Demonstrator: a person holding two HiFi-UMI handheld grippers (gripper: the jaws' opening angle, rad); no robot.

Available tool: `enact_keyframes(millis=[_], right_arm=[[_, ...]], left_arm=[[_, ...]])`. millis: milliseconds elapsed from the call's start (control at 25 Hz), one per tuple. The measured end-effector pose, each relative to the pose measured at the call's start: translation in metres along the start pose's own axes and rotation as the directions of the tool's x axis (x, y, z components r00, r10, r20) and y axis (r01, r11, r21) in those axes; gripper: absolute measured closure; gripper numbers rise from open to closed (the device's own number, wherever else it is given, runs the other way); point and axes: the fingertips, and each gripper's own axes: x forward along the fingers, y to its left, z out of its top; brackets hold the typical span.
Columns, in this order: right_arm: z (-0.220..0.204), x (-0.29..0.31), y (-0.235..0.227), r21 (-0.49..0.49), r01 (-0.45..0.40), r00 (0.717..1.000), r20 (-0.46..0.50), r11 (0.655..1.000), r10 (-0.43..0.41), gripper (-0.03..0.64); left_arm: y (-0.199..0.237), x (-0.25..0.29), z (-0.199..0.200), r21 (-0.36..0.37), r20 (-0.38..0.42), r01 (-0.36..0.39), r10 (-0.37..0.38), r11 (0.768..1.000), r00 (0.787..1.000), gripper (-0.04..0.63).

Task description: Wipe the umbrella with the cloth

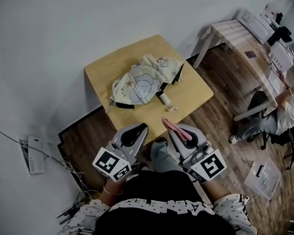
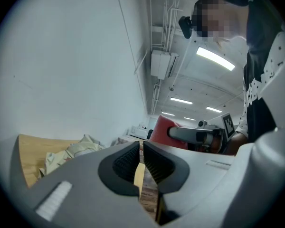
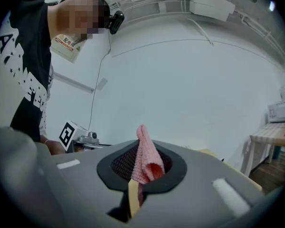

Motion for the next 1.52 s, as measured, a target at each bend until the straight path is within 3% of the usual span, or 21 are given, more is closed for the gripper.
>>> enact_keyframes(millis=[400,840,1520], right_arm=[[-0.005,0.053,-0.035,0.041,-0.108,0.993,0.048,0.993,0.106,0.584],[-0.014,0.102,-0.081,0.067,-0.178,0.983,0.058,0.982,0.174,0.584],[-0.023,0.171,-0.106,0.110,-0.317,0.948,0.032,0.942,0.316,0.584]], left_arm=[[0.038,0.018,0.008,0.045,-0.035,-0.086,0.088,0.995,0.995,0.592],[0.077,0.053,0.012,0.088,-0.087,-0.130,0.138,0.988,0.987,0.592],[0.140,0.073,0.012,0.065,-0.087,-0.281,0.286,0.957,0.954,0.560]])
